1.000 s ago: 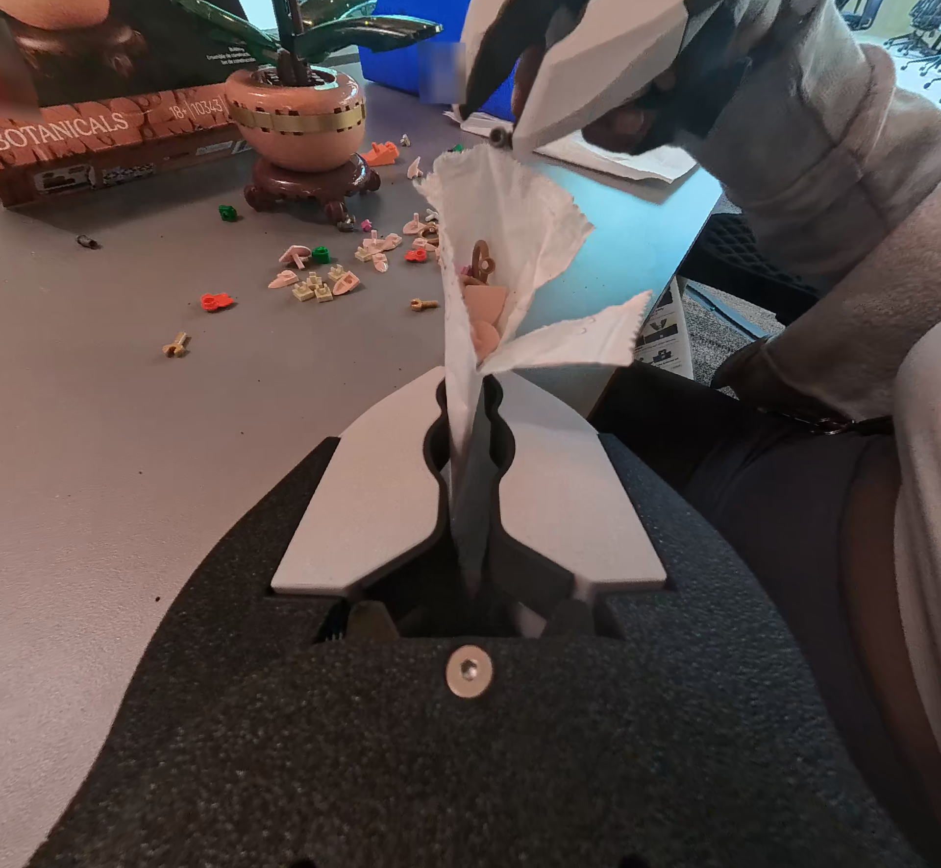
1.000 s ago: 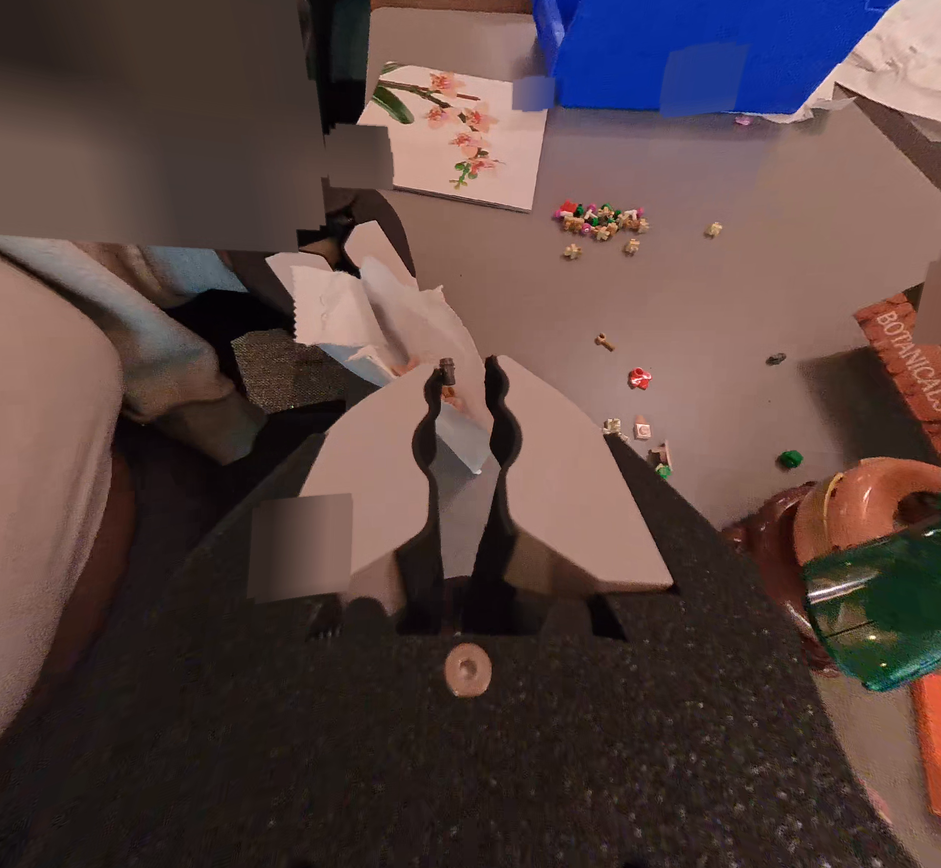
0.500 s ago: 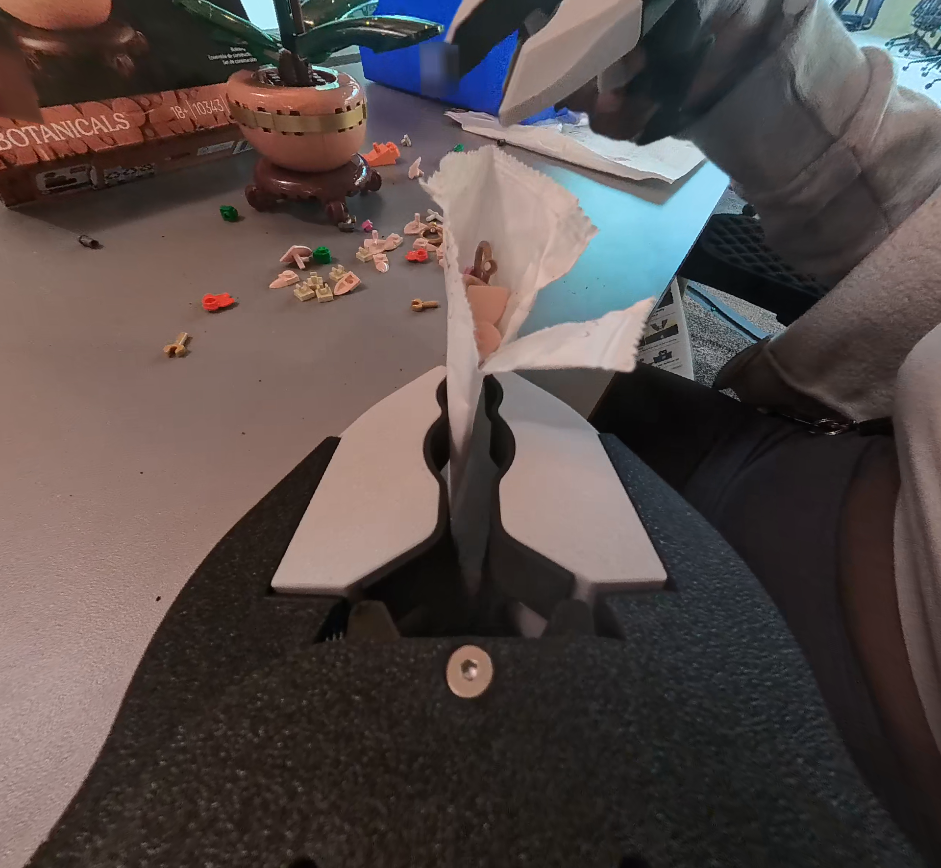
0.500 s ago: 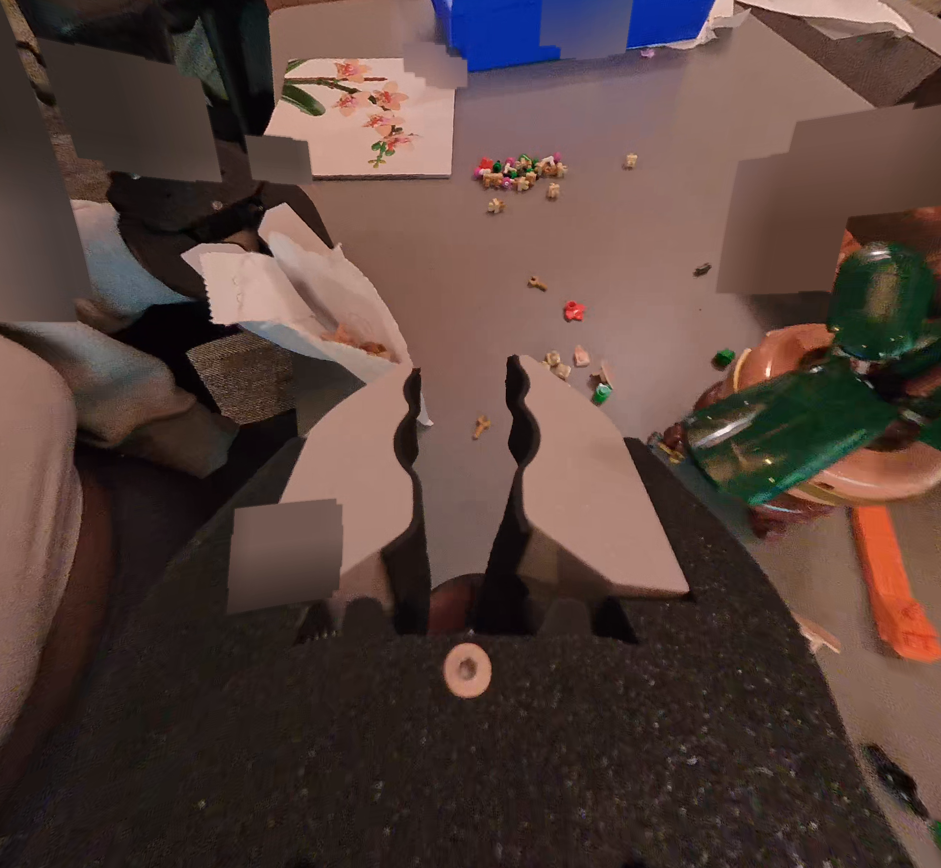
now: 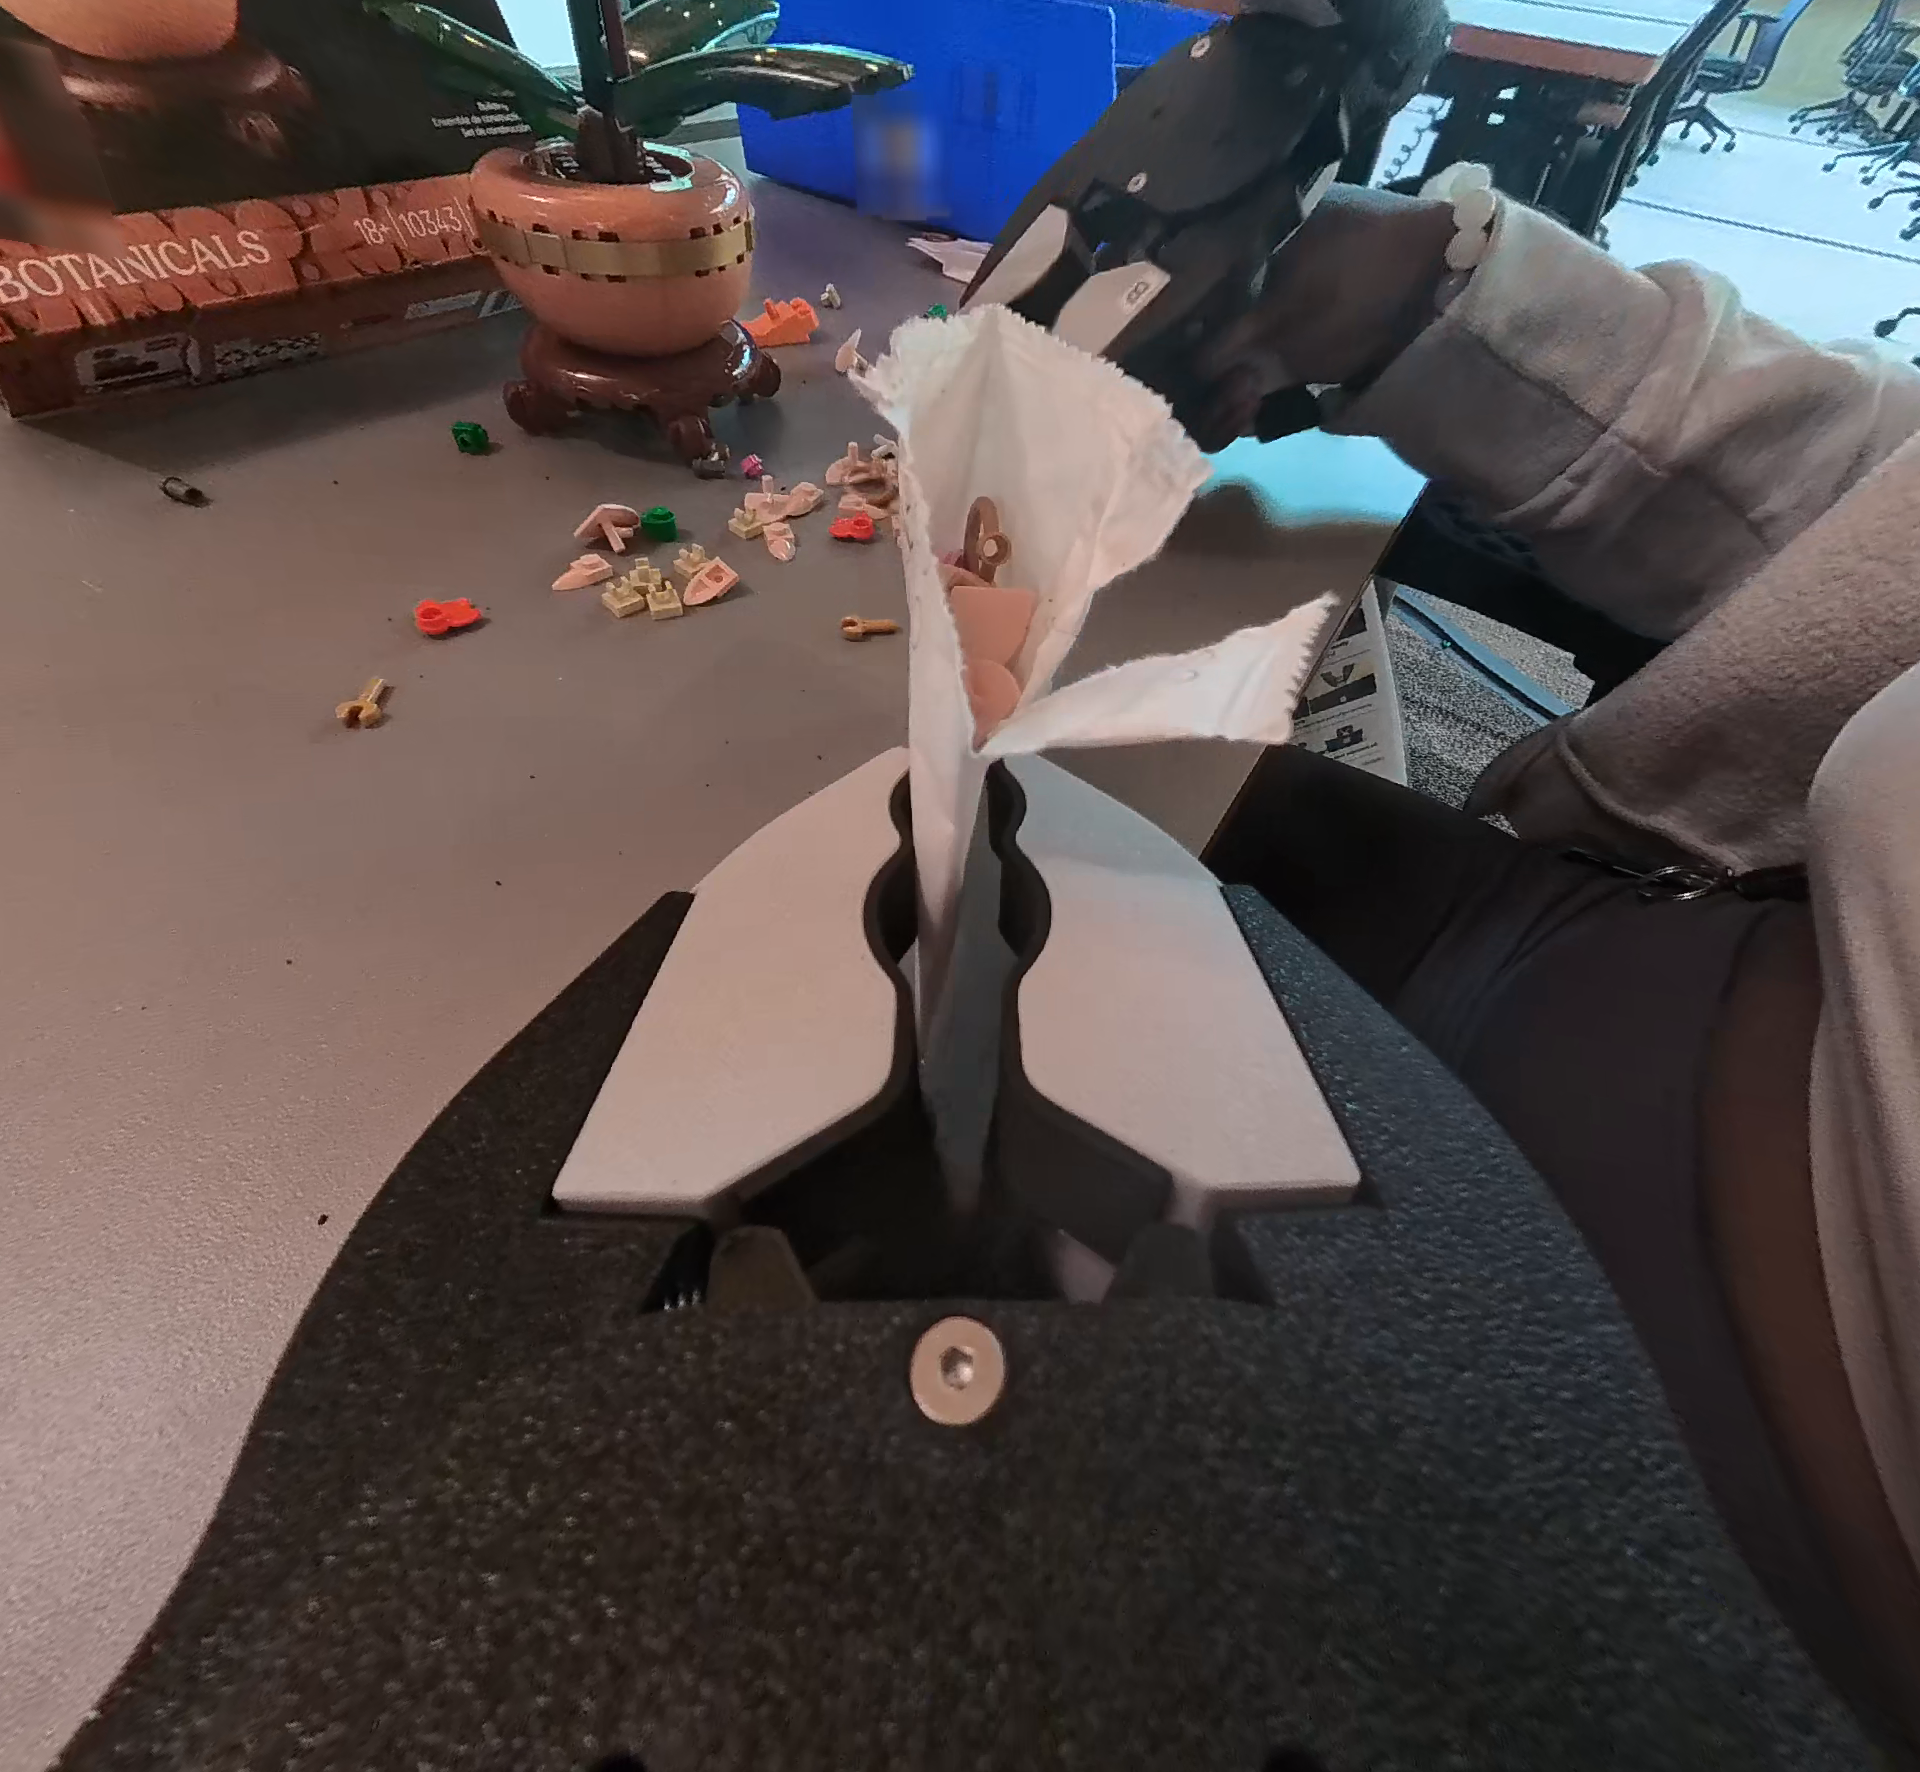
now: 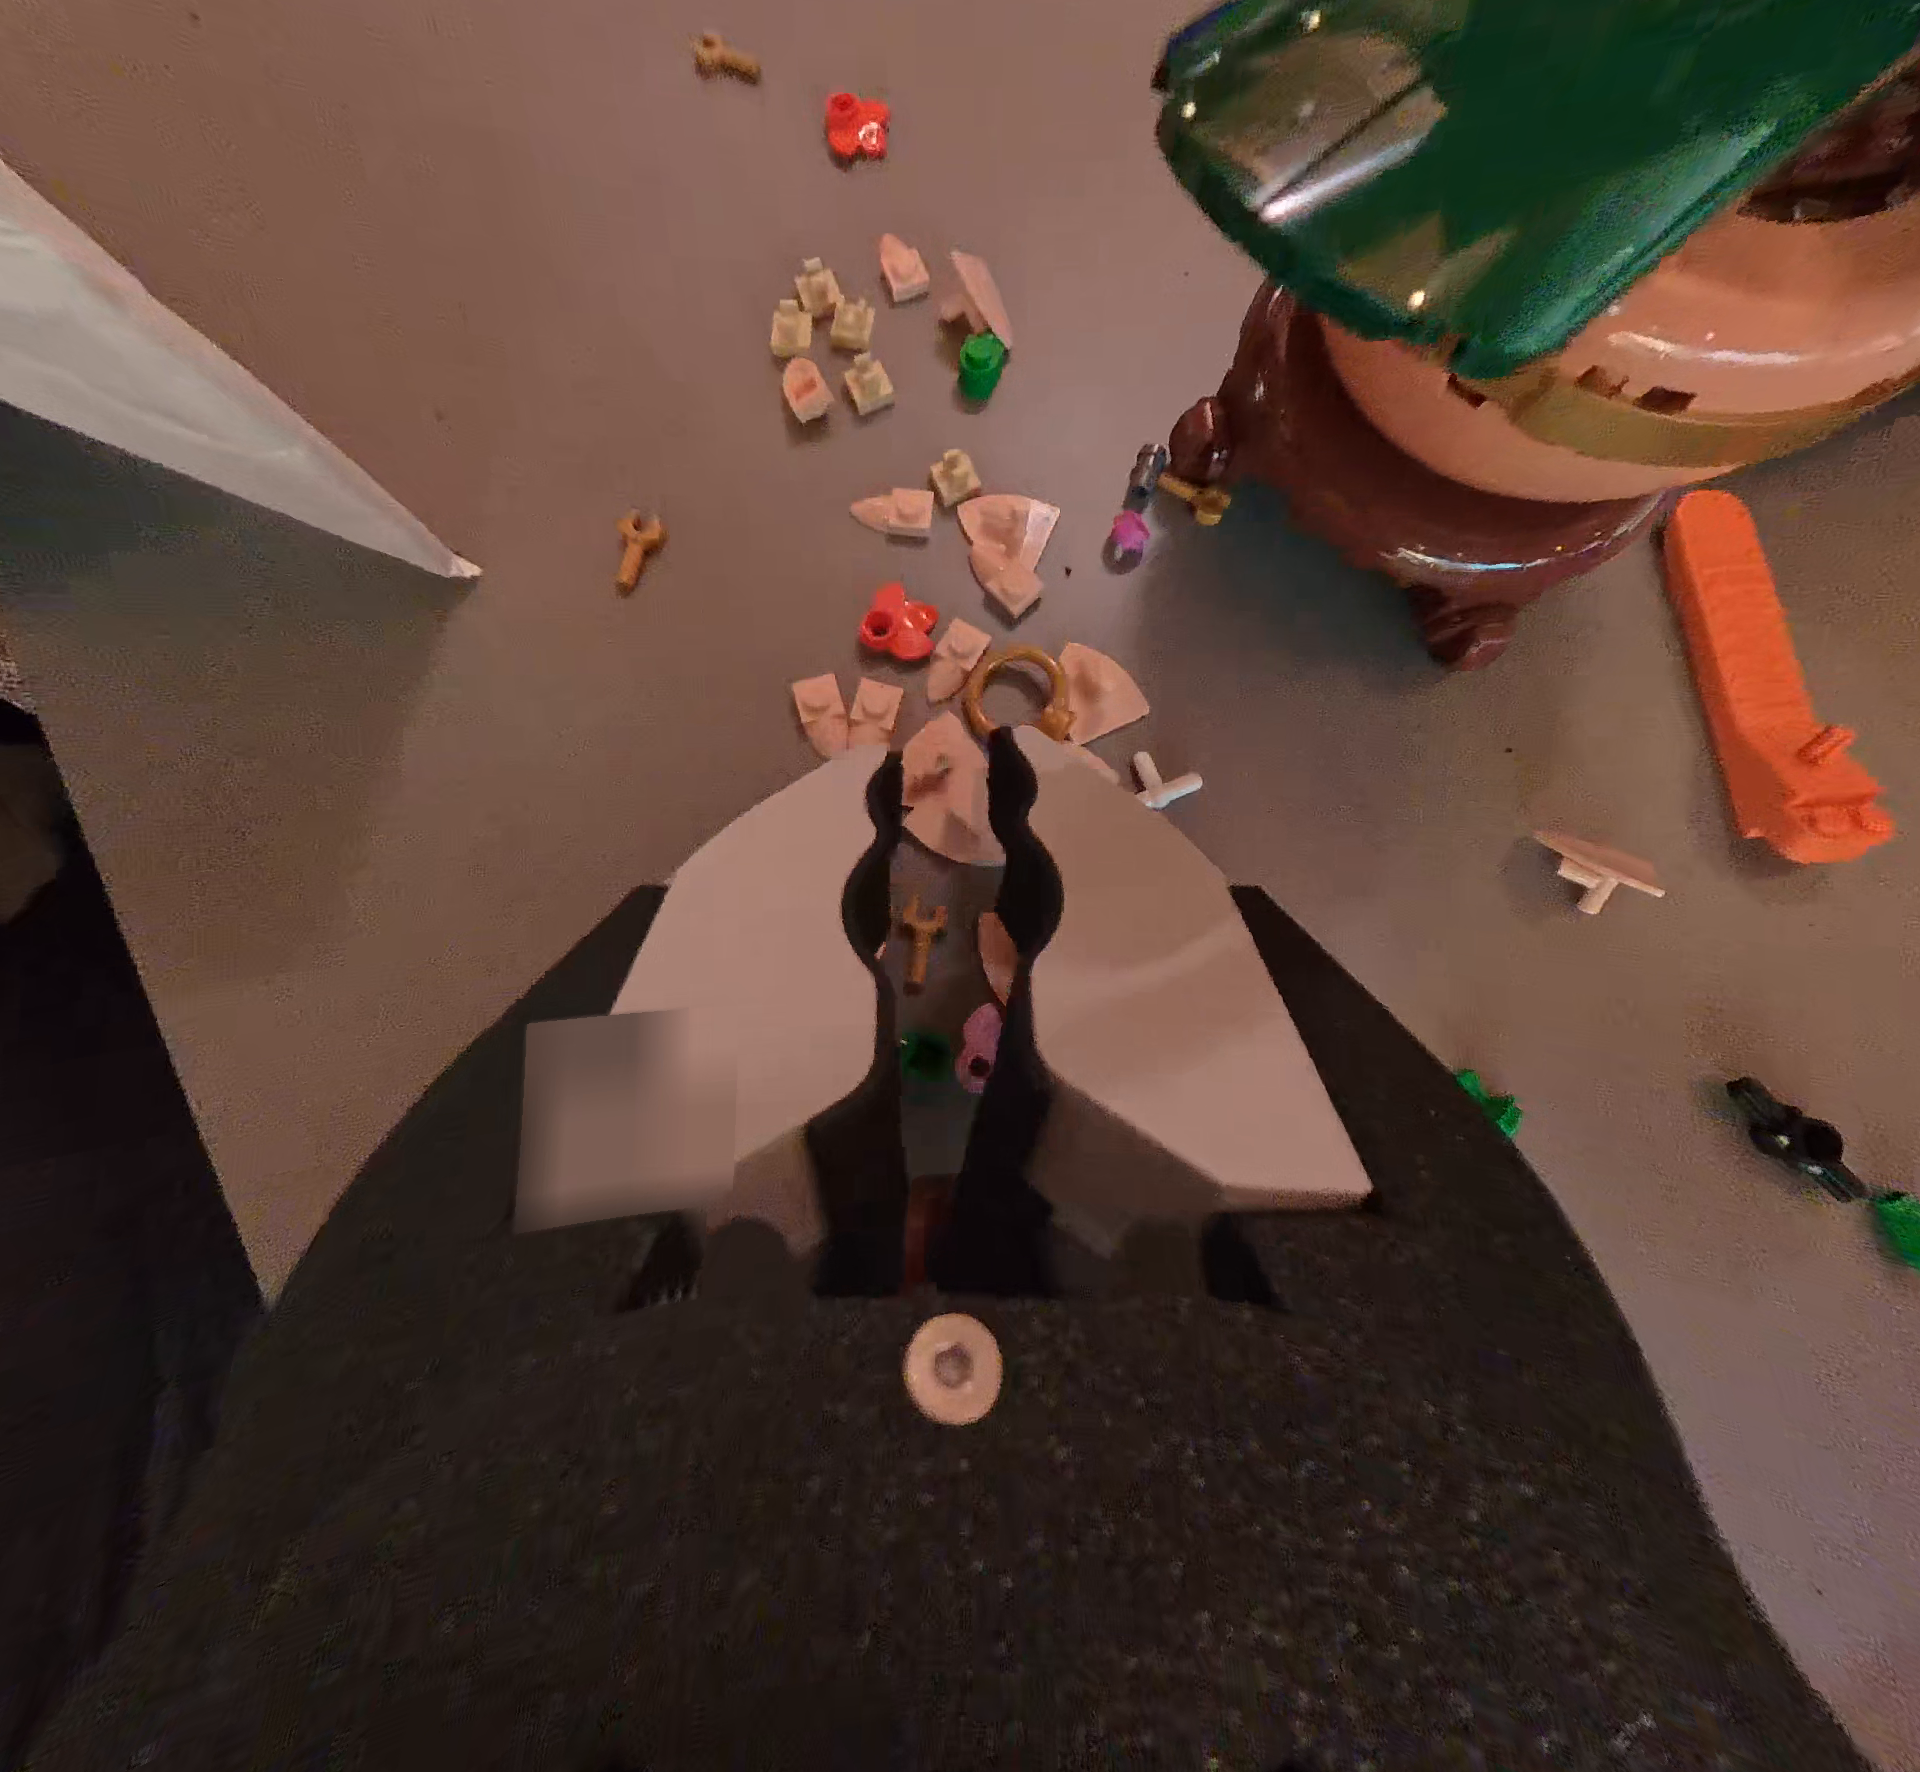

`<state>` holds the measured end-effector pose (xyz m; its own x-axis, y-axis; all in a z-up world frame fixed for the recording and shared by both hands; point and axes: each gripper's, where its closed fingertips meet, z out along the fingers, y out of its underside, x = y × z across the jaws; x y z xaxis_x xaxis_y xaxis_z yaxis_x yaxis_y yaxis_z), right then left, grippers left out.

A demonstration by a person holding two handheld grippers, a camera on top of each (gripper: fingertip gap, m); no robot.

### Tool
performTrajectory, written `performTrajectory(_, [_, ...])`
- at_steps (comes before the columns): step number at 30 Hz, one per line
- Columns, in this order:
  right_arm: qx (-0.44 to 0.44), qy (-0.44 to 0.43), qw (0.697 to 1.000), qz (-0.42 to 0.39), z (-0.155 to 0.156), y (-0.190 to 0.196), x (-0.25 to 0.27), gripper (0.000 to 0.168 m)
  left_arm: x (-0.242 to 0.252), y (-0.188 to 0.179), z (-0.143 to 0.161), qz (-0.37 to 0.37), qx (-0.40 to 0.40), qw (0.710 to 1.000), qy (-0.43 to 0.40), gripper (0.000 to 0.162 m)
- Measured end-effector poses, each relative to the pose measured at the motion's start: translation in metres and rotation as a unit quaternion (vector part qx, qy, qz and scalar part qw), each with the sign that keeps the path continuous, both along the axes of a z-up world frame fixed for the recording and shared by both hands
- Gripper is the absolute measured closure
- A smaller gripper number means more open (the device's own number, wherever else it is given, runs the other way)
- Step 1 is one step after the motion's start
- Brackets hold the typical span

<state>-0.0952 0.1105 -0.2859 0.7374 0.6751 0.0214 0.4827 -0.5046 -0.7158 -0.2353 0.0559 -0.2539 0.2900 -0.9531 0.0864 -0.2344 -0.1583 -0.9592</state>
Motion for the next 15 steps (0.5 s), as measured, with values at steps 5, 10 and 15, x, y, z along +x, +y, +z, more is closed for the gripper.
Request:
performTrajectory(5, [-0.003,0.009,1.000,-0.003,0.001,0.002,0.000,0.165,0.000,0.000,0.000,-0.001,0.000,1.000,0.000,0.152])
performTrajectory(10, [0.008,0.034,0.999,0.002,0.012,-0.001,0.001,0.166,0.000,0.000,0.000,-0.002,0.001,1.000,0.001,0.152])
performTrajectory(15, [0.053,0.180,0.978,0.089,0.082,-0.027,-0.047,0.165,0.001,-0.001,0.000,-0.001,0.000,1.000,0.001,0.152])
